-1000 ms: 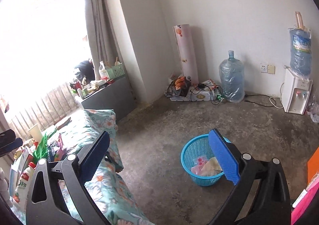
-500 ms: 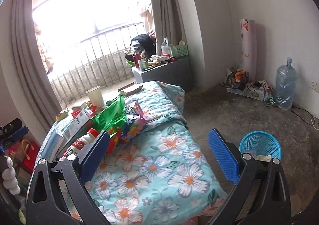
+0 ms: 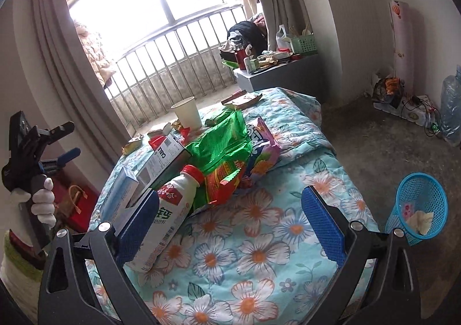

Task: Collect trash
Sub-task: 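Move both open grippers back over the cluttered bed, then grasp the red snack packet with the left gripper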

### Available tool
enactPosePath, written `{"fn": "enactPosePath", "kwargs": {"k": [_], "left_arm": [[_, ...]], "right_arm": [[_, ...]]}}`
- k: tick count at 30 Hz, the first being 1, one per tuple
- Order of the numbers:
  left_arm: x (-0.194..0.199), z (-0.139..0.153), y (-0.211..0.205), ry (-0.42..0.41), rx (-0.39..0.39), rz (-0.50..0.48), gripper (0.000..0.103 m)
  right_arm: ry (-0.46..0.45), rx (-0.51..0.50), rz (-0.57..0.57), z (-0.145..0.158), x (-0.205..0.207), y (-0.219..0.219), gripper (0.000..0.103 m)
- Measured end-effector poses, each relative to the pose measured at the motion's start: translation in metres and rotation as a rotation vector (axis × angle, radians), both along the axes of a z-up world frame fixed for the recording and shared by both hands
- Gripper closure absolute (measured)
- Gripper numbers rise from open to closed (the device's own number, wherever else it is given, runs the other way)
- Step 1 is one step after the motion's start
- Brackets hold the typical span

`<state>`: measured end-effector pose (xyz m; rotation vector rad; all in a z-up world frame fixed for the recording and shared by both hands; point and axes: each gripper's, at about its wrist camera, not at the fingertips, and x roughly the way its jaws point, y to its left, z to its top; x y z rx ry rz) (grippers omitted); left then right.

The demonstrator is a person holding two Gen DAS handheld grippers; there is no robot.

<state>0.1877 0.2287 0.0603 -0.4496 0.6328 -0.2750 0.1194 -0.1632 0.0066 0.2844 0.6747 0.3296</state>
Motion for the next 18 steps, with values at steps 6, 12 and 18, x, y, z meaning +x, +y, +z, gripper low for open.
{"fn": "enactPosePath", "kwargs": {"k": [6, 12, 18], "left_arm": [[0.09, -0.04, 0.025, 0.214, -0.101, -0.047, 0.009], [0.159, -0.093, 0.038, 0.362, -0.112, -0.05, 0.012], [0.203, -0.133, 0.034, 0.465, -0.048, -0.082, 0.033]], "right_arm": [[0.065, 0.057, 0.084, -0.005, 0.024, 0.024, 0.007], [0.122, 0.053, 0.129, -0.015, 0.043, 0.047, 0.007], [0.16, 0.029, 0.145, -0.024, 0.059, 0.06, 0.007]]}}
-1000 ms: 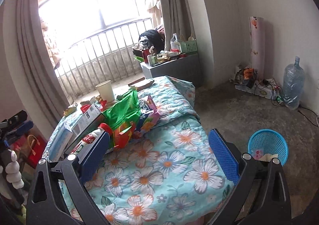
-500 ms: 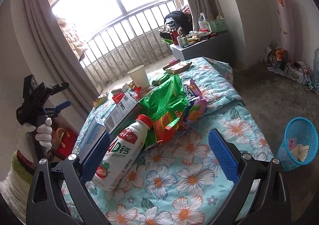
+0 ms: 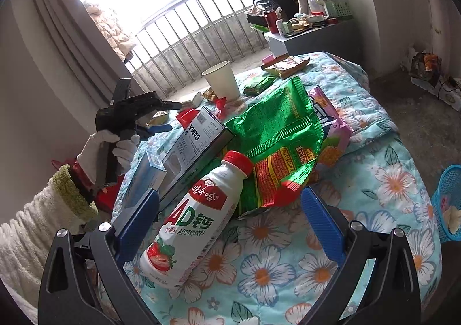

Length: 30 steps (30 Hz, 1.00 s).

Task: Collect trash
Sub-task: 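Grasp the red snack packet with the left gripper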

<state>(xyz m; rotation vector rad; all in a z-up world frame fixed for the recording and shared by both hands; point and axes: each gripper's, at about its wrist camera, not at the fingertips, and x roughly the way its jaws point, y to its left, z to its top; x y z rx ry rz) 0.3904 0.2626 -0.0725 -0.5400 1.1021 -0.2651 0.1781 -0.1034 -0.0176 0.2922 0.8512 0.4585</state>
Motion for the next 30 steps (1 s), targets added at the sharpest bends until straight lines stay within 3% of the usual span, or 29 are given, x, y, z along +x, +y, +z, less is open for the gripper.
{"fn": "enactPosePath", "kwargs": {"k": [4, 10, 16, 20, 30], "left_arm": [[0.014, -0.015, -0.002, 0.033, 0.029, -0.009, 0.041], [0.028, -0.013, -0.005, 0.037, 0.073, -0.042, 0.047], [0.032, -0.016, -0.009, 0.032, 0.098, -0.033, 0.076], [0.027, -0.013, -0.005, 0.006, 0.055, -0.017, 0.101], [-0.025, 0.041, 0.007, -0.205, 0.002, 0.021, 0.103]], "right_arm": [[0.027, -0.008, 0.002, -0.007, 0.009, 0.005, 0.007], [0.047, -0.012, 0.004, -0.014, 0.015, 0.007, 0.007], [0.054, -0.006, -0.01, -0.017, 0.015, 0.004, 0.007], [0.057, -0.007, -0.025, -0.017, 0.01, 0.0, 0.008], [0.032, 0.02, -0.038, -0.006, -0.001, -0.005, 0.012]]}}
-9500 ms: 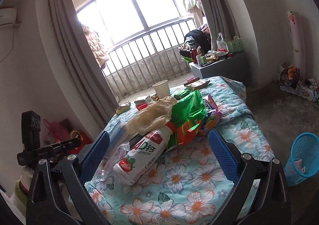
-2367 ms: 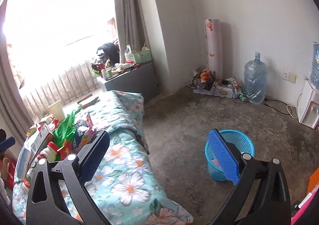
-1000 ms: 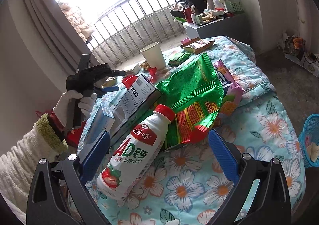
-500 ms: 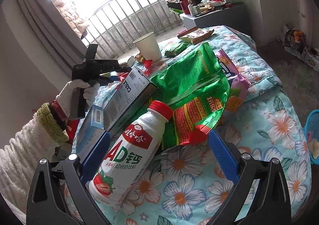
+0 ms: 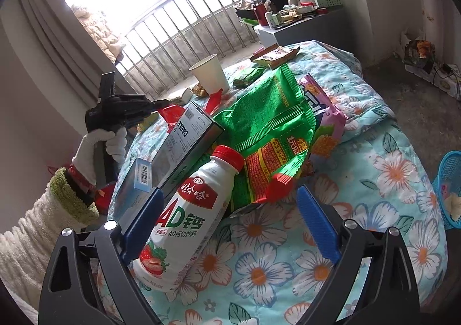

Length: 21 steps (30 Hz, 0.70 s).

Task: Collect trash
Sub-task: 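Grasp the red snack packet with the left gripper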

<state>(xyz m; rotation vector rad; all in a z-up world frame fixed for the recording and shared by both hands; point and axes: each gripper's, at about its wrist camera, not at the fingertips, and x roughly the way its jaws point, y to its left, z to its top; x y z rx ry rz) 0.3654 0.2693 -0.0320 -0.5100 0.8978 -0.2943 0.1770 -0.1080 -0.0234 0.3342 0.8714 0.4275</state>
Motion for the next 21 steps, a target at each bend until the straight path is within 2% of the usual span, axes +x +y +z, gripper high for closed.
{"fn": "enactPosePath", "kwargs": {"k": [6, 12, 17, 21], "left_arm": [[-0.047, 0.043, 0.017, -0.139, -0.079, 0.029, 0.103], [-0.113, 0.078, 0.052, -0.264, -0.149, 0.096, 0.103], [-0.178, 0.088, 0.082, -0.332, -0.198, 0.142, 0.103], [-0.229, 0.09, 0.102, -0.355, -0.201, 0.183, 0.103]], "right_arm": [[-0.029, 0.029, 0.048, 0.011, -0.009, 0.015, 0.015], [-0.022, 0.097, 0.179, 0.024, -0.005, 0.043, 0.02], [0.065, 0.206, 0.304, 0.025, 0.011, 0.074, 0.021], [0.13, 0.221, 0.368, 0.023, 0.019, 0.103, 0.021]]}}
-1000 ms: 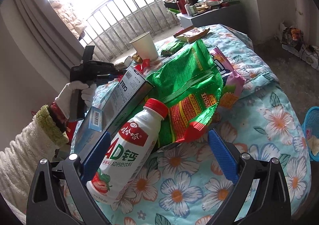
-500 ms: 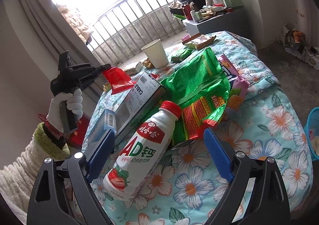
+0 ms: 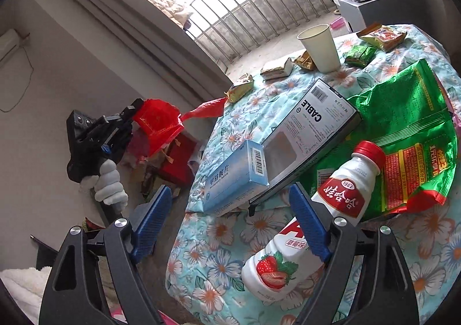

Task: Collect trash
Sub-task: 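Grasp the red snack packet with the left gripper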

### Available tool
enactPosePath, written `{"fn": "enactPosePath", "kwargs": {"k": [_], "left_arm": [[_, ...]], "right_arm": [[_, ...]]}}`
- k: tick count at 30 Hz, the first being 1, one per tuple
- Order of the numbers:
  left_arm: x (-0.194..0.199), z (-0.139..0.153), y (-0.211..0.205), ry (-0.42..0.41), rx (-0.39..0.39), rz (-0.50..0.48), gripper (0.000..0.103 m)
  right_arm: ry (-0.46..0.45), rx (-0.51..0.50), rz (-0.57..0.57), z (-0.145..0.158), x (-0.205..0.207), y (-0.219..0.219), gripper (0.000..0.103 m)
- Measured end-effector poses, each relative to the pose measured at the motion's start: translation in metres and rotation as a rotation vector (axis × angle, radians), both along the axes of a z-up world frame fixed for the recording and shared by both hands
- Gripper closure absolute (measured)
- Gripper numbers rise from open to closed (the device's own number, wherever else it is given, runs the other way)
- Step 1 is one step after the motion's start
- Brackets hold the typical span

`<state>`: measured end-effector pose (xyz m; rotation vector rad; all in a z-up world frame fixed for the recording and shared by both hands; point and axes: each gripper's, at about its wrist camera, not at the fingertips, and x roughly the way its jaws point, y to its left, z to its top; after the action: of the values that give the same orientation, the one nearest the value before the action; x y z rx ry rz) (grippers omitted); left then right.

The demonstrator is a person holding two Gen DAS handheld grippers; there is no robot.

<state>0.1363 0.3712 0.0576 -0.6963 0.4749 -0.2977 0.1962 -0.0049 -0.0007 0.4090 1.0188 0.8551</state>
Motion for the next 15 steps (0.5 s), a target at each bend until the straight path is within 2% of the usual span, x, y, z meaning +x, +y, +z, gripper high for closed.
{"fn": "enactPosePath", "kwargs": {"k": [2, 4, 7, 12, 15], "left_arm": [[-0.027, 0.0, 0.009, -0.012, 0.003, 0.032, 0.103], [-0.051, -0.003, 0.018, -0.022, -0.002, 0.064, 0.103], [-0.083, -0.01, 0.03, -0.027, -0.036, 0.103, 0.103], [-0.113, -0.036, 0.032, 0.009, -0.093, 0.108, 0.103], [-0.122, -0.055, 0.026, 0.05, -0.101, 0.091, 0.103]], "right_arm": [[0.061, 0.029, 0.005, -0.003, 0.004, 0.01, 0.021], [0.097, 0.014, -0.007, -0.006, 0.01, 0.02, 0.021], [0.095, -0.043, 0.004, -0.012, 0.025, 0.037, 0.021], [0.246, -0.179, 0.007, -0.051, 0.061, 0.057, 0.022], [0.249, -0.229, 0.022, -0.053, 0.067, 0.066, 0.025]]}}
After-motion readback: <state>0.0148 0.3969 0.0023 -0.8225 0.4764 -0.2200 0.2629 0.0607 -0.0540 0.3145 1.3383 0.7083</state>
